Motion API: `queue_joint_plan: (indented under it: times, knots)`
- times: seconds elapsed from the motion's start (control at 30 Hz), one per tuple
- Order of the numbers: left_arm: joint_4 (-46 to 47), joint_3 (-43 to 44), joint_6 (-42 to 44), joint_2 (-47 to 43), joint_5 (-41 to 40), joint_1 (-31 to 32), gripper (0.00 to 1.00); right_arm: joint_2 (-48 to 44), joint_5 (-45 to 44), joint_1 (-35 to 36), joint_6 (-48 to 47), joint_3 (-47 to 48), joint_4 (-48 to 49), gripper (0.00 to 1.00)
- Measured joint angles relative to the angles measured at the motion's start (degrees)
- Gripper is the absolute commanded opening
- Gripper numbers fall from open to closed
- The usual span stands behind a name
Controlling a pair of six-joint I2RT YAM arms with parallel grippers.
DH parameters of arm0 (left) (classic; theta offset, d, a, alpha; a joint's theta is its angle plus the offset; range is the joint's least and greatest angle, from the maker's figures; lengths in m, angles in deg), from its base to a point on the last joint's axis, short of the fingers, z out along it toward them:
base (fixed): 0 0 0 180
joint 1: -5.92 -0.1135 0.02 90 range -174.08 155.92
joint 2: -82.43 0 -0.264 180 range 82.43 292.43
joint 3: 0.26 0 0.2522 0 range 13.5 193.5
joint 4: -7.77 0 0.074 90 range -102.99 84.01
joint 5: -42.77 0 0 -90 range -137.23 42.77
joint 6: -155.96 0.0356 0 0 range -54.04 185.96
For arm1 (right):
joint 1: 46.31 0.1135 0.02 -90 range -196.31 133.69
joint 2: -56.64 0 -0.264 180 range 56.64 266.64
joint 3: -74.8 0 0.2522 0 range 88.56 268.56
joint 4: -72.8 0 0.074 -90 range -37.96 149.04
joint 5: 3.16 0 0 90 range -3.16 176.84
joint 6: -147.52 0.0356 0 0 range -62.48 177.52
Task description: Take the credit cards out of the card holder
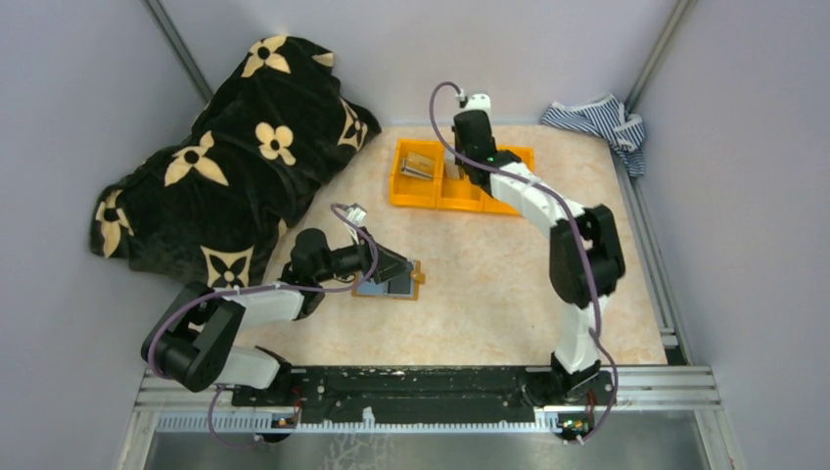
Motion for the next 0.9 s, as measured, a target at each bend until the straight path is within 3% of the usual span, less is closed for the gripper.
queue_joint_plan:
  times: [0.03, 0.07, 0.1, 0.13, 0.27, 0.37, 0.47, 0.53, 0.67, 0.9]
  knots:
    - [-1.1, 0.0, -0.1, 0.0, -1.0, 0.0, 0.59, -3.0, -0.1, 0.0, 0.1, -3.4, 1.1, 0.32]
    - [-2.5, 0.1, -0.1, -0.1, -2.5, 0.0, 0.72, -6.2, -0.2, 0.0, 0.5, -6.5, 1.7, 0.66]
    - [-4.4, 0.1, 0.0, -0.2, -4.1, 0.0, 0.94, -9.7, -0.2, 0.0, 2.0, -9.9, 2.5, 0.77]
    - [-6.5, 0.1, 0.3, -0.6, -6.2, 0.0, 0.99, -14.5, 0.1, 0.0, 4.2, -14.2, 3.0, 0.77]
    - [-12.6, 0.1, 1.2, -3.3, -12.8, 0.0, 0.99, -30.2, 8.5, -1.4, 11.6, -27.9, 6.8, 0.50]
    - [-14.9, -0.1, 1.4, -5.3, -15.9, 0.0, 0.92, -38.6, 13.7, 0.1, 15.6, -37.7, 9.4, 0.39]
    - [-15.7, -2.2, 0.8, -8.2, -18.6, 0.3, 0.87, -40.4, 13.0, 8.5, 16.9, -43.0, 8.5, 0.22]
    - [-17.4, -3.3, 0.5, -9.9, -19.9, 0.4, 0.82, -40.4, 13.6, 14.9, 17.5, -46.1, 8.0, 0.03]
    - [-18.9, -3.9, 0.5, -10.3, -21.0, 0.4, 0.77, -39.5, 14.6, 21.4, 19.9, -51.3, 8.3, 0.00]
    - [-18.6, -5.6, 0.4, -8.7, -20.5, 0.4, 0.68, -33.0, 16.9, 22.2, 22.7, -52.5, 13.0, 0.00]
